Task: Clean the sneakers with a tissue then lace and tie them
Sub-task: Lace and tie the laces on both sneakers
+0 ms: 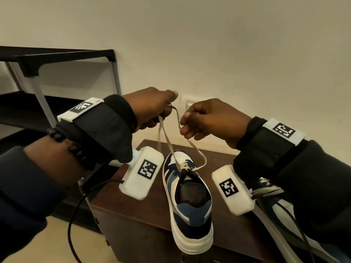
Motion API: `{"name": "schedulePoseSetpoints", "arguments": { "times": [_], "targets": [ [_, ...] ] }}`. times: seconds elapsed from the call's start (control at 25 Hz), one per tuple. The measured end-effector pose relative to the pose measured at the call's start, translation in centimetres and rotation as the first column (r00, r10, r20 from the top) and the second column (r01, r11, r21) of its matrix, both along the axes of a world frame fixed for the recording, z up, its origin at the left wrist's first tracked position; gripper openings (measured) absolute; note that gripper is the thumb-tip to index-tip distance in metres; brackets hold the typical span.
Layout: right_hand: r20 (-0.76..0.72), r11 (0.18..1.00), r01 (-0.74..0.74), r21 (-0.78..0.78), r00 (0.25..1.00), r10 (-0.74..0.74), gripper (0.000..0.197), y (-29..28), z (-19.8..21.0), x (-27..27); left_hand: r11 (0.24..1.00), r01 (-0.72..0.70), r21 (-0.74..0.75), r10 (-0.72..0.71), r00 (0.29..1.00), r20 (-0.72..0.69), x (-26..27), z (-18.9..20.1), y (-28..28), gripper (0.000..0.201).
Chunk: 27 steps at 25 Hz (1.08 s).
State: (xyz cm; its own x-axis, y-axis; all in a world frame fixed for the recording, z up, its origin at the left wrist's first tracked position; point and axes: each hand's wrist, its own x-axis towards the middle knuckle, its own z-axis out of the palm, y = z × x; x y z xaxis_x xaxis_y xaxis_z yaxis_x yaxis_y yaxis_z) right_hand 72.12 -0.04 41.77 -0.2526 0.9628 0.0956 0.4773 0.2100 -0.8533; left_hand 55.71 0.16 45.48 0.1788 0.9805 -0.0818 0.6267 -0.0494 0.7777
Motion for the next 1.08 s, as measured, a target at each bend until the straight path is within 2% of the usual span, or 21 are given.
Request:
{"name": "schedulePoseSetpoints", "arguments": {
  "times": [0.12,0.24,0.28,0.36,0.44,0.48,0.56,0.6,0.76,0.84,0.96,1.08],
  "targets": [
    [-0.117,0.999,-0.039,0.000,0.992,0.039,0.022,-0.4,0.2,-0.1,1.000,-0.023,0.008,0.023,0.999,-0.031,-0.1,0.2,0.1,0.058],
    [-0.078,0.985,-0.171,-0.030,0.983,0.169,0.023,-1.1,-0.6,-0.6,0.999,-0.028,-0.020,0.028,1.000,0.005,-0.2,0.2,0.1,0.060],
    [-0.046,0.988,-0.154,-0.030,0.987,0.152,0.024,-1.1,-1.0,-0.9,0.999,-0.030,-0.033,0.031,0.999,0.027,-0.3,0.2,0.0,0.059],
    [0.119,0.995,-0.051,0.081,0.992,0.041,0.032,-1.0,-1.6,-1.4,0.998,-0.030,-0.054,0.034,0.997,0.068,-0.4,0.2,-0.1,0.055],
    [0.296,0.976,0.014,0.217,0.952,-0.079,0.047,-0.8,-1.7,-1.5,0.997,-0.015,-0.076,0.022,0.996,0.085,-0.4,0.2,-0.2,0.052],
    [0.312,0.970,0.020,0.242,0.945,-0.097,0.054,-0.6,-1.6,-1.5,0.996,-0.003,-0.091,0.010,0.997,0.082,-0.4,0.2,-0.2,0.052],
    [0.226,0.977,0.001,0.214,0.973,-0.051,0.065,-0.6,-1.2,-1.5,0.994,0.030,-0.107,-0.024,0.998,0.057,-0.3,0.2,-0.2,0.053],
    [0.171,0.981,-0.018,0.193,0.985,-0.015,0.063,-0.5,-1.2,-1.5,0.993,0.049,-0.103,-0.044,0.998,0.043,-0.2,0.2,-0.3,0.054],
    [0.013,0.977,-0.067,0.200,0.998,0.065,0.018,-0.3,-1.0,-1.2,0.992,0.099,-0.080,-0.099,0.995,0.001,-0.3,0.3,-0.1,0.065],
    [-0.072,0.988,-0.067,0.136,0.994,0.077,0.019,-0.3,-0.5,-0.3,0.992,0.113,-0.056,-0.115,0.993,-0.031,-0.8,0.3,0.1,0.067],
    [-0.239,0.998,-0.041,0.052,0.970,0.053,0.024,-0.7,0.4,1.3,0.993,0.113,0.020,-0.111,0.992,-0.063,-1.9,0.1,0.3,0.058],
    [-0.423,0.993,0.099,0.072,0.904,-0.060,0.023,-0.9,1.7,2.7,0.983,0.140,0.120,-0.131,0.989,-0.074,-3.2,-0.1,0.6,0.046]
  ]
}}
